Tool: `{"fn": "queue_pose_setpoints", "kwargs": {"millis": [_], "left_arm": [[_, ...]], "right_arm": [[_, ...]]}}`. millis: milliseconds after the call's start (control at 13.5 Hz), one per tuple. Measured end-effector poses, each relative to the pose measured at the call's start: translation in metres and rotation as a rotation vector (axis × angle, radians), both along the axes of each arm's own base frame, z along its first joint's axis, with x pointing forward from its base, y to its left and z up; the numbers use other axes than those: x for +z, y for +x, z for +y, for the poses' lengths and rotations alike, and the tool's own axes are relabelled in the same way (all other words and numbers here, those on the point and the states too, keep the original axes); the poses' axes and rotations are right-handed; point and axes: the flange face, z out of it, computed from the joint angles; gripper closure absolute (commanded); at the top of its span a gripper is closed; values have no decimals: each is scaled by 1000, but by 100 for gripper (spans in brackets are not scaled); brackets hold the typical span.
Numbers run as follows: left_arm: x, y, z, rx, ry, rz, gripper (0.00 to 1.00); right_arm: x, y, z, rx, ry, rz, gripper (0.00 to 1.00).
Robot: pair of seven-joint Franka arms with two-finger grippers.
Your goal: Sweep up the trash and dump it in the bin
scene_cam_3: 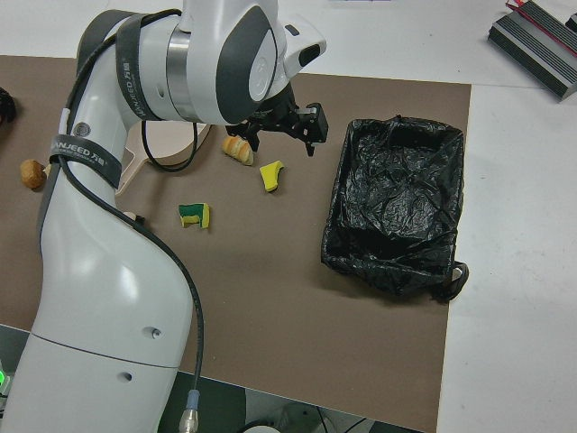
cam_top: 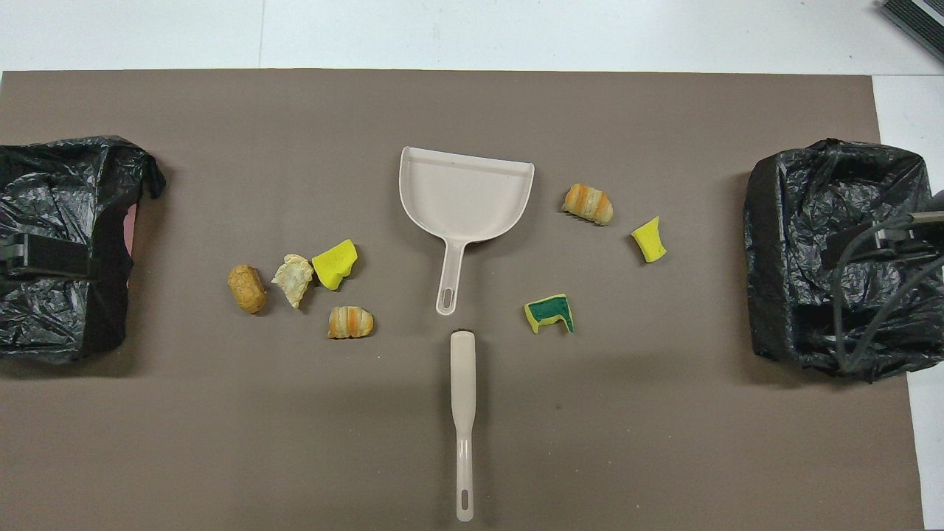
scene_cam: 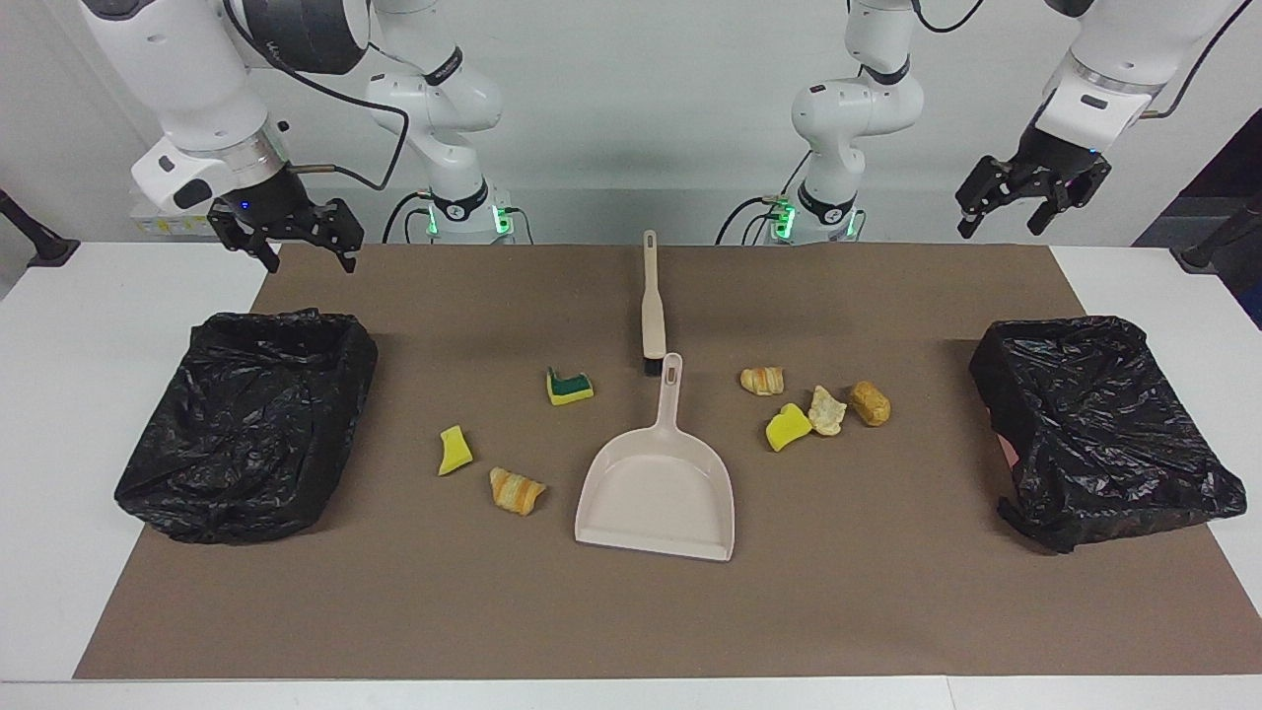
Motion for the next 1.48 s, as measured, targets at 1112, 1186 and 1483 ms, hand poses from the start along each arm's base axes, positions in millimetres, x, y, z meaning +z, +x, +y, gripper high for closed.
{"fn": "queue_pose_setpoints", "kwargs": {"millis": [1112, 1186, 1483], "left_arm": [[-174, -154, -290, -232, 12, 49, 0], [-184, -165, -300, -242, 4, 50, 0], [-260, -210, -344, -279, -11, 49, 0]], "right_arm": [[-120, 71, 174, 141, 44, -19, 0], [-130, 73, 194, 138, 49, -29, 0], [-155, 82, 265, 78, 66, -51, 0]]}}
